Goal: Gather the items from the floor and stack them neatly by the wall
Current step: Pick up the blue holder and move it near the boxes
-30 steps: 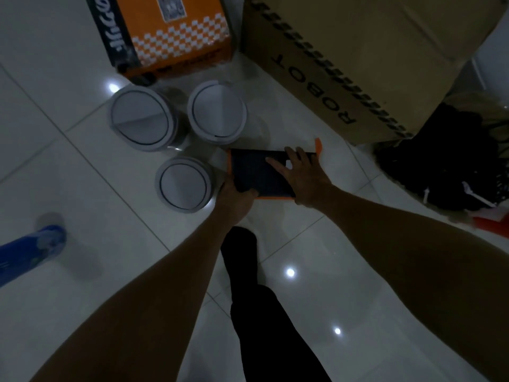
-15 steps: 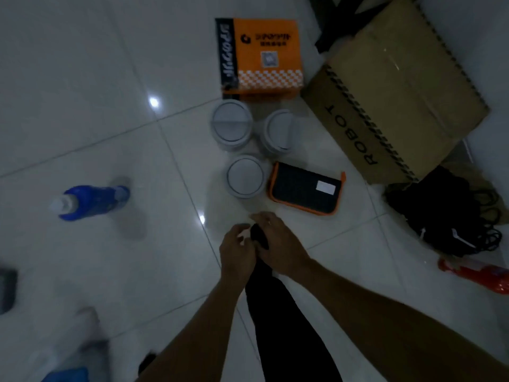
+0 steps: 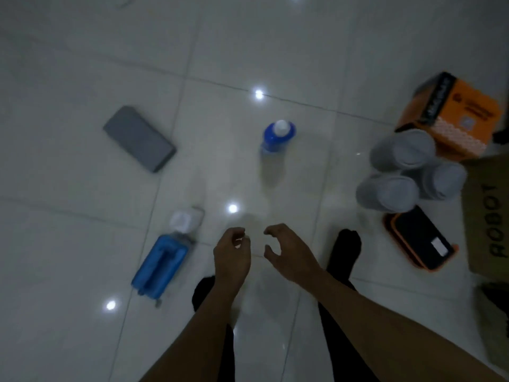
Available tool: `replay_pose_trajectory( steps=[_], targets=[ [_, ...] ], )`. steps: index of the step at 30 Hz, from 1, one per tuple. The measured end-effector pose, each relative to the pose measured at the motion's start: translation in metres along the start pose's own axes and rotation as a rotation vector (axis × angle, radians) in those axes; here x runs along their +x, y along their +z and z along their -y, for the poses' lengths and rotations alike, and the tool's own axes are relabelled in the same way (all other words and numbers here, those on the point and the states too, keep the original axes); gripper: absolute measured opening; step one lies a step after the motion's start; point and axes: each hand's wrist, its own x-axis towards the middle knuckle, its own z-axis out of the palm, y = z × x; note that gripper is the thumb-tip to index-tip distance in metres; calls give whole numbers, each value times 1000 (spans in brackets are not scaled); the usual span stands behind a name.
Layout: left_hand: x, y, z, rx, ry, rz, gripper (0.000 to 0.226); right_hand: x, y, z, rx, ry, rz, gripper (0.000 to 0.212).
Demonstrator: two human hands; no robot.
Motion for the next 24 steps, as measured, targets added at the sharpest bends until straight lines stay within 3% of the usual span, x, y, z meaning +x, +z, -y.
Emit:
replay_pose_trajectory(
  steps=[9,12,15,20,24],
  targets=[
    [5,-129,120,-253,-278,-353,16,42,140,102,-195,-30,388,42],
    [12,-154,161,-229,-340,-368,33,55,177,121,-271,-59,440,60],
    [25,-175,196,-223,-394,-404,52,75,210,134,-427,-208,496,84],
    [54,-194,230,-314,-512,-298,80,114,250,130,-690,-365,692,122],
    [69,-201,246,-540,-593,-117,100,133,258,120,-640,-257,798,118]
  ],
)
